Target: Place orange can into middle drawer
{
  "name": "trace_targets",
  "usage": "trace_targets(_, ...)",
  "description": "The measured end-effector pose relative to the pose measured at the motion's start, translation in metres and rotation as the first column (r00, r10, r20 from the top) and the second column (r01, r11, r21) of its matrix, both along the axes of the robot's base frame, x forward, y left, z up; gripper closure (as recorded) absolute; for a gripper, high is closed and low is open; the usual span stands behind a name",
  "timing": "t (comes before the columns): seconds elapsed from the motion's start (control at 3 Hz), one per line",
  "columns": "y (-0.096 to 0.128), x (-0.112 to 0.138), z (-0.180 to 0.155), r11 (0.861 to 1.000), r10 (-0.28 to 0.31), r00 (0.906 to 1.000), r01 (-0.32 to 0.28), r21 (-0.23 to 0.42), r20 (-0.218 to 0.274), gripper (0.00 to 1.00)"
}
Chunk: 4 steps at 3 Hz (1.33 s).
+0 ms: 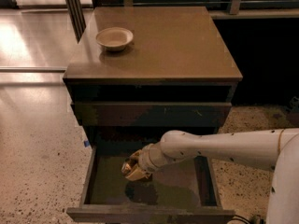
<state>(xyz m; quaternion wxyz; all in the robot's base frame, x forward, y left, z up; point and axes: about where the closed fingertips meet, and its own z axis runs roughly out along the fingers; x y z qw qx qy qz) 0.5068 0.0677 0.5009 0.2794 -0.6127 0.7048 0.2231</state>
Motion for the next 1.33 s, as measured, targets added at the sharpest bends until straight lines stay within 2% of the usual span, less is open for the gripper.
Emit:
trace_targets(0.33,0.000,0.000,0.000,1.000,0.000,1.0000,0.000,0.000,0.000,1.00)
trace_targets(0.67,-0.005,0.010,-0.026,0.999,-0.029,0.9994,0.029,-0.016,-0.019,1.00)
trace_targets(1.0,0.001,0.016,-0.072,0.999,-0.028,0.9967,0.026,-0.021,-0.077,1.00)
trace_targets(1.33,0.001,0.015,-0.077,0.999,-0.030,0.9963,0.027,-0.032,-0.080,1.00)
